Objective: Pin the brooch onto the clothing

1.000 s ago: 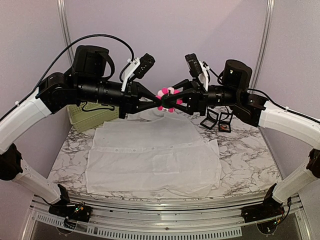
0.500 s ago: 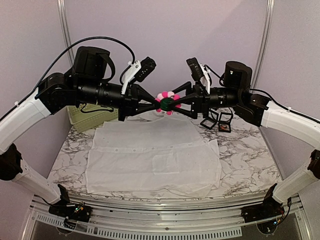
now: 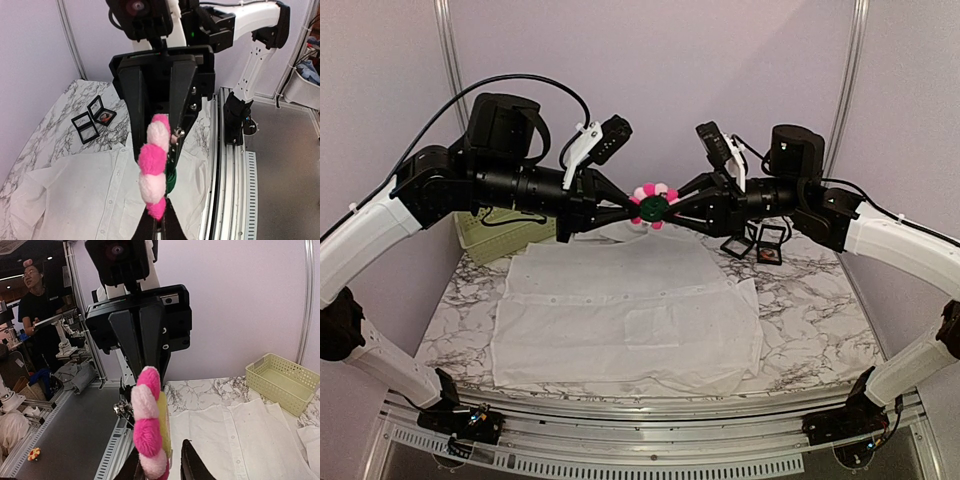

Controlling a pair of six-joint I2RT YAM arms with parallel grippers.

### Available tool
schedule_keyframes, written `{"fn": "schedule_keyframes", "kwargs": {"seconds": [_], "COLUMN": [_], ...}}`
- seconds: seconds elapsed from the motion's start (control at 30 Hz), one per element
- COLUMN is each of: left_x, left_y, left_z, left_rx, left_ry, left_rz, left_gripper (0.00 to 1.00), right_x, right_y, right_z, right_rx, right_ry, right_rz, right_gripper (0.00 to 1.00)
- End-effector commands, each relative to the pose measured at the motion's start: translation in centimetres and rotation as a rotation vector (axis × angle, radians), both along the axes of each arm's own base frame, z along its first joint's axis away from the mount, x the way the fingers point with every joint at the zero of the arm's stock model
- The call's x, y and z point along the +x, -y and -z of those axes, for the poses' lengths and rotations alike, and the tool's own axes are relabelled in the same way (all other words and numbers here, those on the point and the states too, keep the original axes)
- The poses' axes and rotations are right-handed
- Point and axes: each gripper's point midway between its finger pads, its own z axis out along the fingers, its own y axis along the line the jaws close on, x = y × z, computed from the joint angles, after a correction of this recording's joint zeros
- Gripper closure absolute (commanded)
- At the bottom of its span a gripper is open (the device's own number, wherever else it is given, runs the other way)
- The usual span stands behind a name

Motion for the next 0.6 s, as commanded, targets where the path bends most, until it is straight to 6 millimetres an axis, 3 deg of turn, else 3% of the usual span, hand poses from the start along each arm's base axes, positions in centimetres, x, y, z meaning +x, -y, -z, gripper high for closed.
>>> {"fn": "schedule_keyframes", "kwargs": {"seconds": [0.0,0.07,0.13,0.23,0.3,0.57], "left_x": [-1.2,-1.5,-1.9,-2.2,-2.0,-1.2], "left_y": [-0.3,-0.2,-0.3,-0.4,-0.3,0.5], "left_z": [-0.7,-0.2,0.4,0.8,0.5,-1.1], "left_rx": [-0.012,-0.004,0.003,0.004,-0.007,-0.048], "left_ry": [0.009,-0.006,-0.022,-0.034,-0.034,-0.054], "left_rz": [0.032,0.047,0.062,0.072,0.06,0.028], "left_gripper": [1.0,1.0,0.96,0.69,0.6,0.62], "right_x": [-0.4,-0.4,-0.4,-0.4,-0.4,-0.8], "right_y": [0.4,0.4,0.3,0.1,-0.2,-0.6], "right_z": [-0.3,-0.3,-0.3,-0.4,-0.4,0.7], "right_rx": [0.004,0.003,0.001,-0.009,-0.015,-0.052], "right_ry": [0.001,0.0,0.004,0.007,0.004,-0.047], "right_rz": [-0.022,-0.034,-0.041,-0.059,-0.078,-0.135], "right_gripper": [0.83,0.96,1.0,1.0,1.0,1.0]}}
